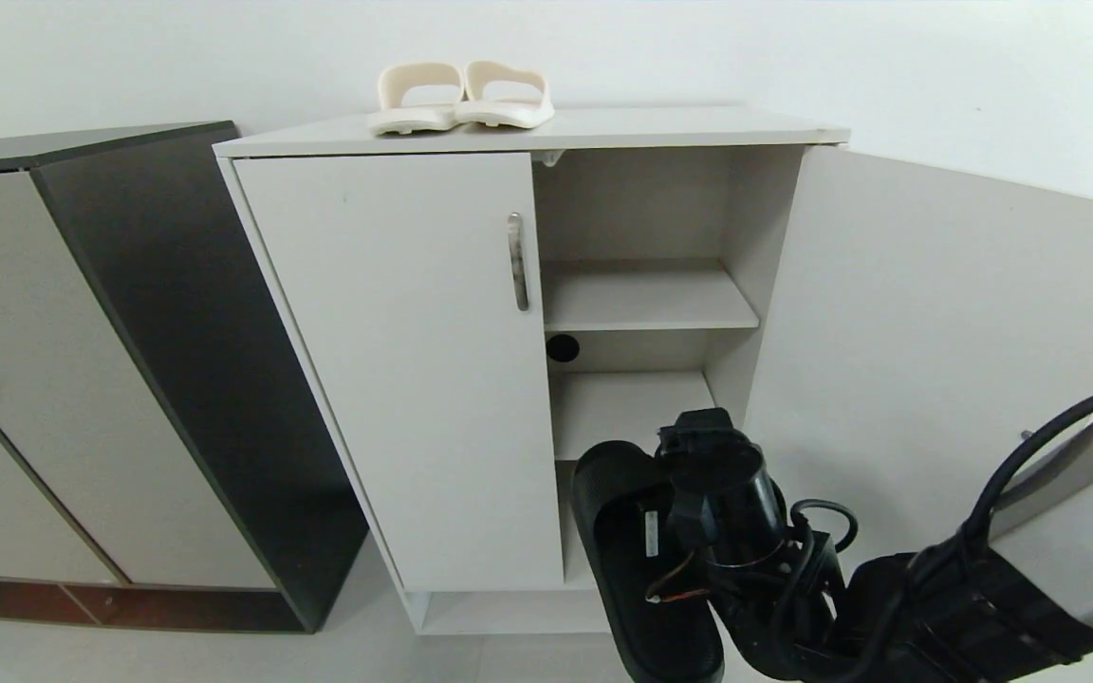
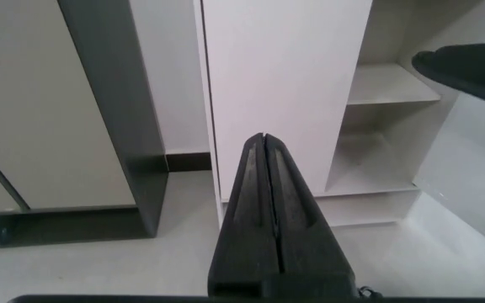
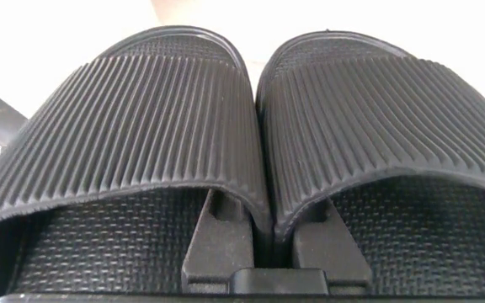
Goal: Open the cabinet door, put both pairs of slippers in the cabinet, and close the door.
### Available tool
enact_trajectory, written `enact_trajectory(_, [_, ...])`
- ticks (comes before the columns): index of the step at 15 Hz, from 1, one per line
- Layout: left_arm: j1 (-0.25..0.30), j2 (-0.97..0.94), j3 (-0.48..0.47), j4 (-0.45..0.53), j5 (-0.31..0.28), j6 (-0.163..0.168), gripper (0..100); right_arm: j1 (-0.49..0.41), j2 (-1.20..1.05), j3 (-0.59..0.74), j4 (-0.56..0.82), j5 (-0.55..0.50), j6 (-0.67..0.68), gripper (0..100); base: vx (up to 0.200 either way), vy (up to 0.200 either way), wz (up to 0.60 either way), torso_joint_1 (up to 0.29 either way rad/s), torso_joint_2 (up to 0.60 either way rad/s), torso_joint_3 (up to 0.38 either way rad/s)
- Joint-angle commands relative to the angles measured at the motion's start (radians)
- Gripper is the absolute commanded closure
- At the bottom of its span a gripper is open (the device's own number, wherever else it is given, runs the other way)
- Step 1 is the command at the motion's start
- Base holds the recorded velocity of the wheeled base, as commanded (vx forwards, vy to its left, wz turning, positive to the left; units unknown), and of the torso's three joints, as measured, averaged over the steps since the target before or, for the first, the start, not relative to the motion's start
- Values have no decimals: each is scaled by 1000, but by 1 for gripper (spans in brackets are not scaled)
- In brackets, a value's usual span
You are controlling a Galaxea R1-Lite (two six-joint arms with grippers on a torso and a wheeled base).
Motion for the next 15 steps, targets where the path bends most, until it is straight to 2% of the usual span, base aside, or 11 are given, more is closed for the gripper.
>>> enact_trajectory(1, [-2,3,0,0,0,0,100,-14,52,-18,1,-4,1,100,0,0,0,0,0,0])
enact_trajectory(4, [0,2,0,0,0,0,100,-22,74,-24,-1,-26,2,100,0,0,0,1,-1,-35])
enact_trajectory(8, [0,3,0,2,0,2,100,-22,115,-50,-10,-57,11,100,0,0,0,2,5,-173])
enact_trajectory(13, [0,3,0,0,0,0,100,-22,168,-57,-113,-95,-7,100,0,0,0,6,2,-201])
enact_trajectory(15, [0,2,0,0,0,0,100,-33,207,-58,-231,-95,-47,100,0,0,0,1,-1,-60])
